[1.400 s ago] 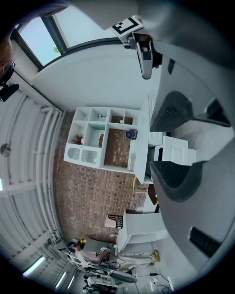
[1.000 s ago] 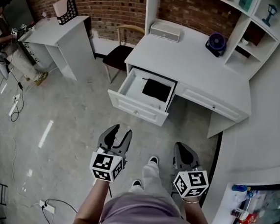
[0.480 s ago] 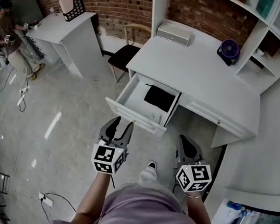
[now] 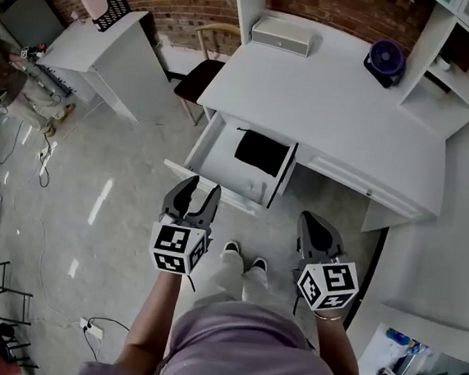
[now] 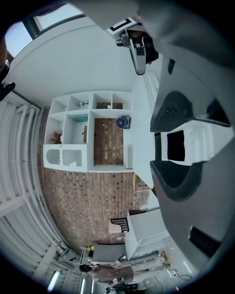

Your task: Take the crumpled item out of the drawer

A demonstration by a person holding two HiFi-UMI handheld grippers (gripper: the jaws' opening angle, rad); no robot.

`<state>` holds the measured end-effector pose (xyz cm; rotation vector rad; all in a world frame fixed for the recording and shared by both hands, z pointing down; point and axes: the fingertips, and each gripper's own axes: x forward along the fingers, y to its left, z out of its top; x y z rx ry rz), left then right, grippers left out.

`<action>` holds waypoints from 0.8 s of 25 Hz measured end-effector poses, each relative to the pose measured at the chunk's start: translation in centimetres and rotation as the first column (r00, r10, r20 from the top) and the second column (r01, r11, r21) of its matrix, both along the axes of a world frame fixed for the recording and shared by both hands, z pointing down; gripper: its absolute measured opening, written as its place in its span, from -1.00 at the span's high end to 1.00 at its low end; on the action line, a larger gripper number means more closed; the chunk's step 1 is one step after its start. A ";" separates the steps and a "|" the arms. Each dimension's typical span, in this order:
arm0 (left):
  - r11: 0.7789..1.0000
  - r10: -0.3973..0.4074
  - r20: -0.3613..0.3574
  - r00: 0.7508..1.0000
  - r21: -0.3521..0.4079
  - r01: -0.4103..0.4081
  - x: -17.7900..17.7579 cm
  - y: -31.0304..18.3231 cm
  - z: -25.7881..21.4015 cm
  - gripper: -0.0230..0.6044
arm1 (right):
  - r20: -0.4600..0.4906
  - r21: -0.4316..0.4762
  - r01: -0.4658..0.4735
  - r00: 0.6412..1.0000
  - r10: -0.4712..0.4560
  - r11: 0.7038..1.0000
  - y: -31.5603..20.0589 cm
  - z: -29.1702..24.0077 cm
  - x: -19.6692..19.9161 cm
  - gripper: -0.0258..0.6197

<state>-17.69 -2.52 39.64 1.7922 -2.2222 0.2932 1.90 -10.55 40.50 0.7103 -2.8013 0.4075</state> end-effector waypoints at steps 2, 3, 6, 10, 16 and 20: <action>0.999 0.033 0.008 0.999 -0.041 -0.033 0.1 -1.2 0.8 0.35 | 0.000 -0.007 -0.010 1.000 0.010 1.000 -0.7 0.3 0.2 0.91; 0.997 0.047 0.010 0.999 -0.057 -0.046 0.2 -1.8 1.2 0.34 | 0.001 -0.008 -0.016 1.000 0.016 1.000 -1.1 0.3 0.2 0.91; 0.994 0.080 0.025 0.996 -0.073 -0.078 -0.1 -3.7 2.2 0.34 | -0.001 -0.009 -0.042 0.999 0.042 0.999 -2.5 0.5 0.5 0.91; 0.981 0.153 0.034 0.988 -0.123 -0.148 -0.5 -6.2 3.8 0.33 | -0.005 -0.002 -0.072 0.997 0.072 0.997 -4.0 0.5 0.4 0.91; 0.934 0.280 0.024 0.960 -0.236 -0.267 -1.2 -9.8 6.8 0.33 | -0.018 0.002 -0.108 0.994 0.108 0.994 -6.5 0.5 -0.3 0.91; 0.894 0.354 0.006 0.935 -0.297 -0.336 -1.5 -11.9 8.6 0.33 | -0.026 -0.007 -0.140 0.990 0.139 0.990 -8.0 0.8 -1.1 0.91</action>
